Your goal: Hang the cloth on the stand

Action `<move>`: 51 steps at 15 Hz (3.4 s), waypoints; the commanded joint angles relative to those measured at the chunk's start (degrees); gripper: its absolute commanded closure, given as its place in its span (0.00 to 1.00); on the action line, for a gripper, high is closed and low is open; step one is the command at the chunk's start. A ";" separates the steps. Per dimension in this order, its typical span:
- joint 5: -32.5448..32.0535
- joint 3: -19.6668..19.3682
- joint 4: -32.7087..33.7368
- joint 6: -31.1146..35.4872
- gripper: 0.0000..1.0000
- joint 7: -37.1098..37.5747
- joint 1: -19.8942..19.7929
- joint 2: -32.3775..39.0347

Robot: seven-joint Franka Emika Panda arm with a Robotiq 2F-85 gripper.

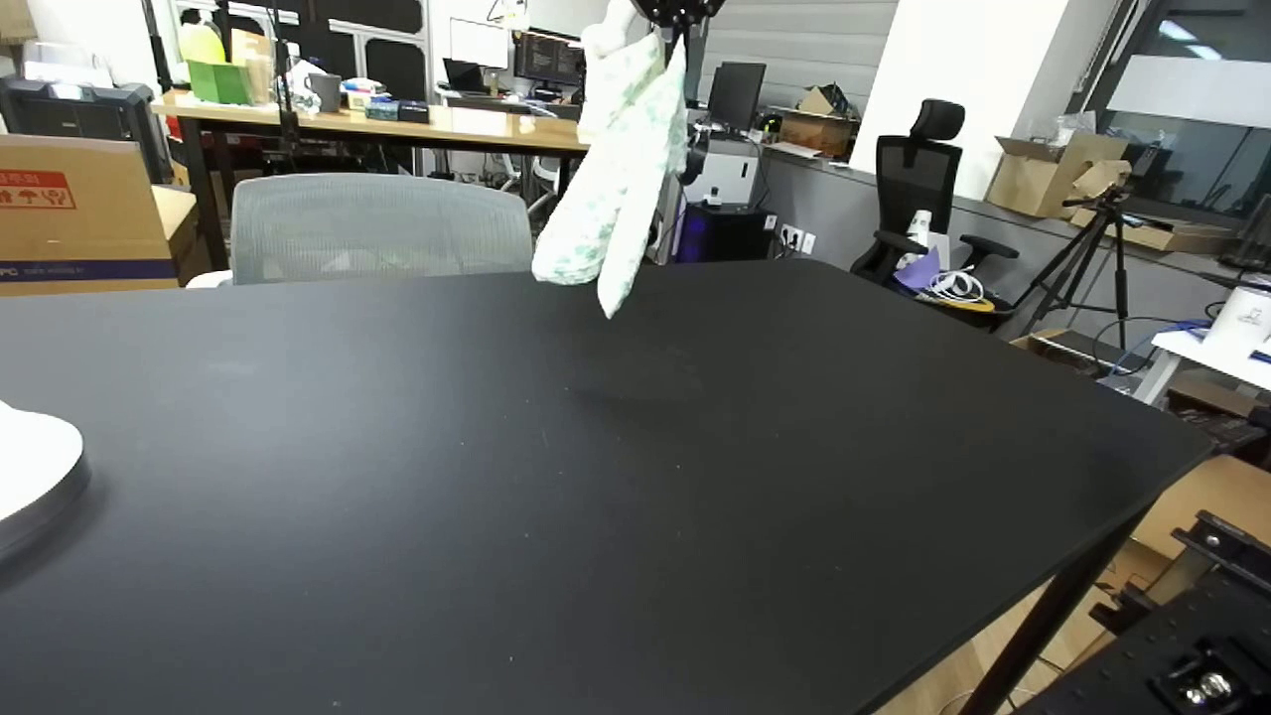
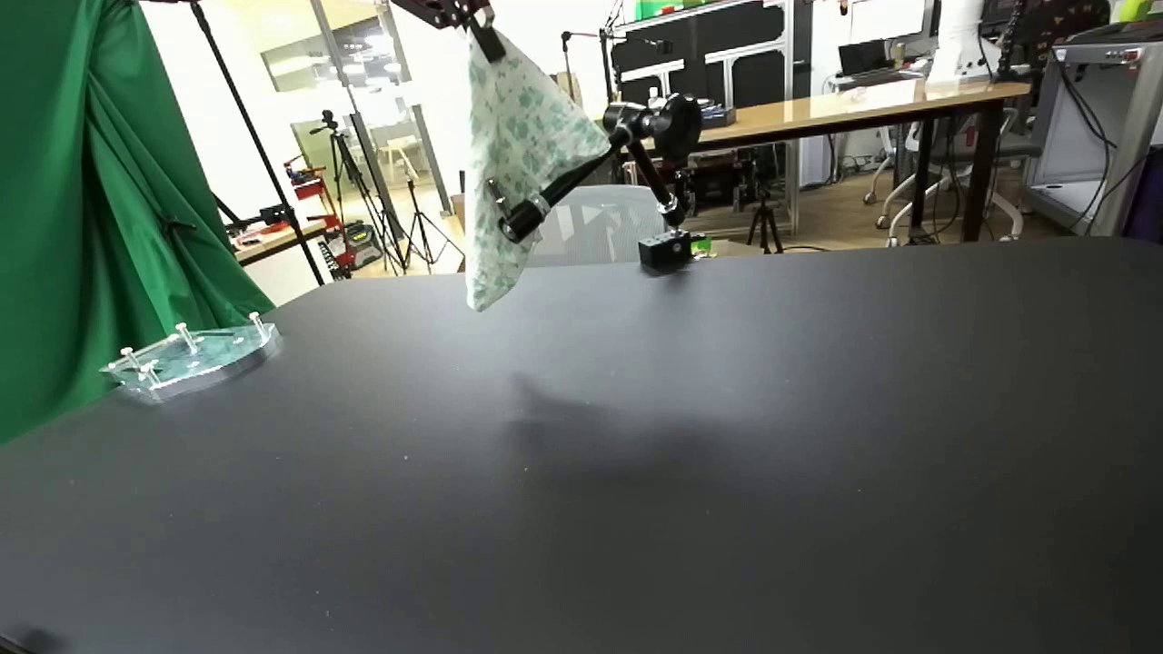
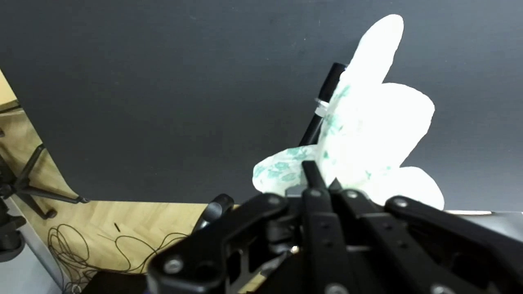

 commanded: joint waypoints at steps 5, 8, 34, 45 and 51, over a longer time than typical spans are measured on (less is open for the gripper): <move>1.02 -0.04 -6.20 -1.99 1.00 3.29 -1.17 -3.01; 1.43 -0.12 -7.97 -1.50 1.00 3.66 -1.35 -2.15; 11.59 -1.25 -11.93 -0.97 0.25 0.30 -3.90 -0.87; 12.58 -0.52 -14.85 2.38 0.98 -7.58 -3.79 0.35; 2.67 -0.54 -19.90 13.11 0.55 -3.97 -1.18 2.25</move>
